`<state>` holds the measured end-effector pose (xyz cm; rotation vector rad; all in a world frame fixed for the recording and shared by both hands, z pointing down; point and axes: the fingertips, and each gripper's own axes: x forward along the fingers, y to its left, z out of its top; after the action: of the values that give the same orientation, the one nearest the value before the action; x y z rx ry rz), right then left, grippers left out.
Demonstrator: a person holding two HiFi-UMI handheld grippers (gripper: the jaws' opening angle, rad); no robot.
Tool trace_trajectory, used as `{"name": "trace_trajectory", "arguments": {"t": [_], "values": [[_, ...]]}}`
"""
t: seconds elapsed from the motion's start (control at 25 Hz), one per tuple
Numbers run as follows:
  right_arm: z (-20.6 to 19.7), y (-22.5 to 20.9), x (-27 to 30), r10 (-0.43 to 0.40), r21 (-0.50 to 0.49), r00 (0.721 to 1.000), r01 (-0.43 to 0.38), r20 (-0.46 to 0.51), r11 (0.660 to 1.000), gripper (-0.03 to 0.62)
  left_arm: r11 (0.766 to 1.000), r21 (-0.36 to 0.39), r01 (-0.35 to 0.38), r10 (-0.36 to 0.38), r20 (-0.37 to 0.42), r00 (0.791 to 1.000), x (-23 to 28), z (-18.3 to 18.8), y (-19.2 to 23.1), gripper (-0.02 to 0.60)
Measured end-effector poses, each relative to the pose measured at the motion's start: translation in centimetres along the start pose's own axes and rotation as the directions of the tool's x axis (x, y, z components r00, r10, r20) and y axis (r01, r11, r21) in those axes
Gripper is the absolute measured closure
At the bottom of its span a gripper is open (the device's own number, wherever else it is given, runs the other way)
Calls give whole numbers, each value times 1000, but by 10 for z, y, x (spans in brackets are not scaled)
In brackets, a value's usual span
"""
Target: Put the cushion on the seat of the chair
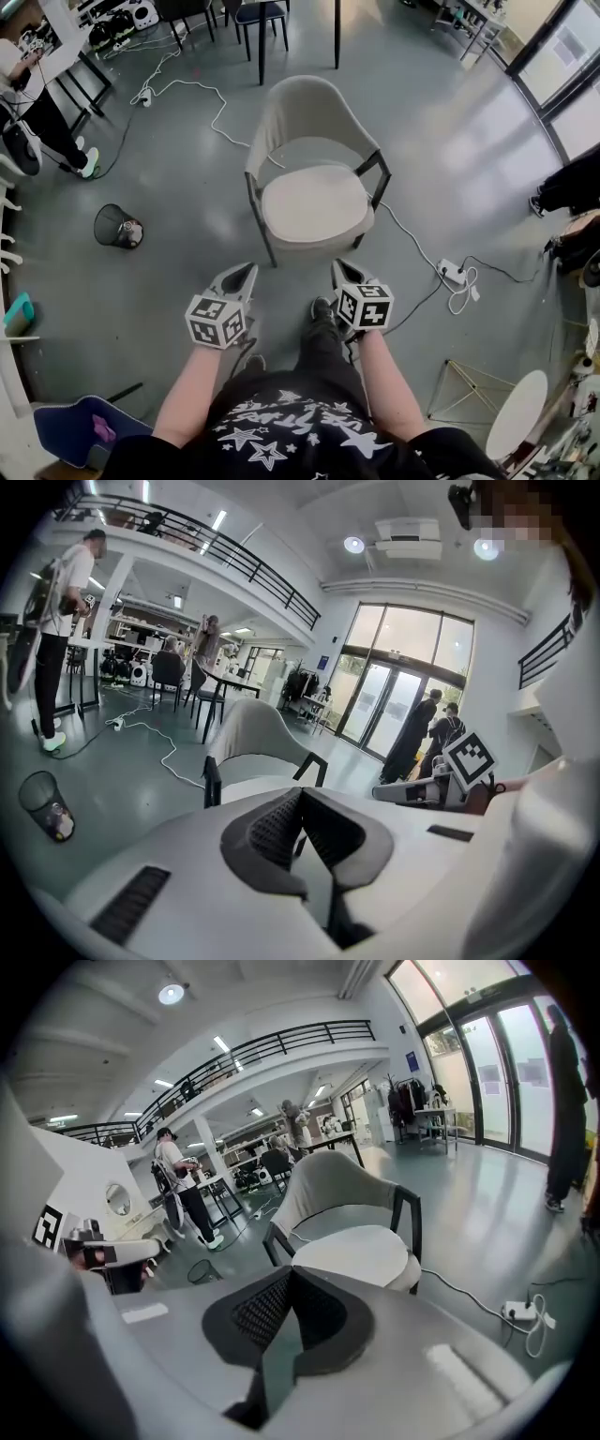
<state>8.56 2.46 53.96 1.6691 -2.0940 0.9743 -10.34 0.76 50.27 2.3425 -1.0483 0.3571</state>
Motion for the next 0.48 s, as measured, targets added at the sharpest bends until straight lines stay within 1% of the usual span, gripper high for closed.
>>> {"name": "trace_trajectory", "arguments": {"t": [0.12, 0.28, 0.4, 0.48], "values": [[-7, 22, -17, -33, 1, 999, 33, 41, 999, 591, 999, 20, 27, -28, 19, 999, -29, -8, 1, 572], [-25, 54, -41, -78, 8, 994, 78, 76, 997, 591, 996, 49, 76, -77, 23, 997, -69, -21, 3, 572], [-46, 73, -61, -118, 42, 989, 114, 88, 993, 591, 991, 54, 120, -121, 20, 992, -99, -32, 4, 572], [-57, 79, -75, -161, 77, 981, 153, 105, 985, 591, 987, 62, 150, -152, 20, 988, -115, -35, 4, 572]]}}
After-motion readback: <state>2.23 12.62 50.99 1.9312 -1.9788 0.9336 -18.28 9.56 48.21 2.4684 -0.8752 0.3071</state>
